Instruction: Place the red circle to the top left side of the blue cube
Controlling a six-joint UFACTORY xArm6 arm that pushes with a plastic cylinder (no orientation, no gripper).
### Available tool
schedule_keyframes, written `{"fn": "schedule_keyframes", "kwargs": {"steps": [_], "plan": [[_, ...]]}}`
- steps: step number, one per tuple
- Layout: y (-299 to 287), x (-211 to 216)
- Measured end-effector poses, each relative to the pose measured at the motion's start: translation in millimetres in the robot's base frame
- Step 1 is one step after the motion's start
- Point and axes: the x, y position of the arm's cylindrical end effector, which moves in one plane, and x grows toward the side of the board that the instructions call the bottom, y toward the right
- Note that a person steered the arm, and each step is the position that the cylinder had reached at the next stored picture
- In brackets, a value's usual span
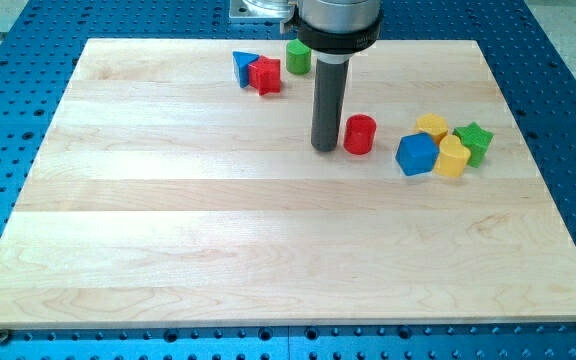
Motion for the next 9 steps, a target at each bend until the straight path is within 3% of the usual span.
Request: {"fn": "schedule_keyframes", "kwargs": {"steps": [3, 4, 5, 7, 9], "plan": [[10.2, -0.9], [49.7, 1.1], [51.9, 1.3], [-11.2, -12.1], [17.0, -16.4]]}}
